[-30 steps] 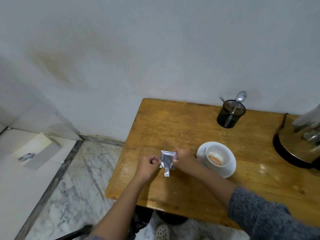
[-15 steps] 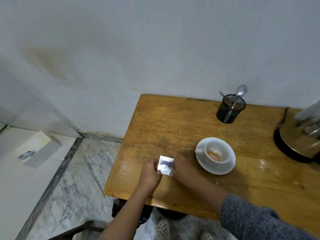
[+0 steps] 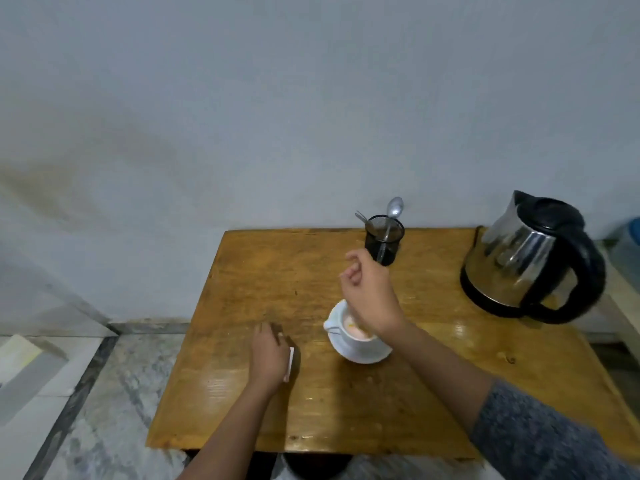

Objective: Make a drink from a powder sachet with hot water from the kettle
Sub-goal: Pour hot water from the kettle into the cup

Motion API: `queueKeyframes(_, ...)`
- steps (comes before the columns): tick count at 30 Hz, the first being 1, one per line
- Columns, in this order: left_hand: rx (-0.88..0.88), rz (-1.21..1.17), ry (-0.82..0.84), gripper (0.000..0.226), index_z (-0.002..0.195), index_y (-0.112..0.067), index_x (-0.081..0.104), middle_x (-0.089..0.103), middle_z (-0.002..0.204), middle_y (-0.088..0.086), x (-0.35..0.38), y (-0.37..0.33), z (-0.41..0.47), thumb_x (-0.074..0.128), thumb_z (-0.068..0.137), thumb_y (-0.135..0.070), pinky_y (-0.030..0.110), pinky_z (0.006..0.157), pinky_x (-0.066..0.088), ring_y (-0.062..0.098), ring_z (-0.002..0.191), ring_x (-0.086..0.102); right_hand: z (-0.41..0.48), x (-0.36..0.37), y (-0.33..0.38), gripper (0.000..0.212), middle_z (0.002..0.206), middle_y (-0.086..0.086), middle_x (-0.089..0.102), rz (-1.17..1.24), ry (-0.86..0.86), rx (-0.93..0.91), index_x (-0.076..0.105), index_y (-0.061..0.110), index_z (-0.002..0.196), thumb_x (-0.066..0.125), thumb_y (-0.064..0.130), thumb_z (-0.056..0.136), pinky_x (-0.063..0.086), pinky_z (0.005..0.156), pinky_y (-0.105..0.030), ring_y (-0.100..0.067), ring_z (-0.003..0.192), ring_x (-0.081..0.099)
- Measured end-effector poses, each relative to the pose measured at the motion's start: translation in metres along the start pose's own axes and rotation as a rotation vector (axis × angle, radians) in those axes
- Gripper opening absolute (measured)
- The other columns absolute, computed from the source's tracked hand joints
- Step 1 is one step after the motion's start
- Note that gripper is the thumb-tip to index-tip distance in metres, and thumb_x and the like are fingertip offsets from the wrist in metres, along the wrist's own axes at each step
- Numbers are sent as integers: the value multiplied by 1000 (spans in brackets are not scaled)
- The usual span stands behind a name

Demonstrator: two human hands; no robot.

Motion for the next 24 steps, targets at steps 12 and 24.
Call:
queueKeyframes(12,242,-325,101,22,97,-18,57,60,99,8,63,-78,-34,35,98,-15,33,80,40,24,96,56,-38,-289,-111,29,131,-11,48,-33,-963,243,50,8,123,44,16,96,35,91,-21,-22,121,45)
queueKeyframes(24,190,-257,70,30,108,-12,60,62,107,10,87,-62,-20,33,98,-19,41,86,46,26,101,56,-40,-270,-206,38,57,0,51,570,-816,650,55,18,70,37,41,94,39,50,-26,-13,46,45)
Point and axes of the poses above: each hand's wrist, its own z-axis towards the middle knuckle, its own x-axis out of the palm, y = z × x, the point moved 8 cm from there along z, towards the middle knuckle
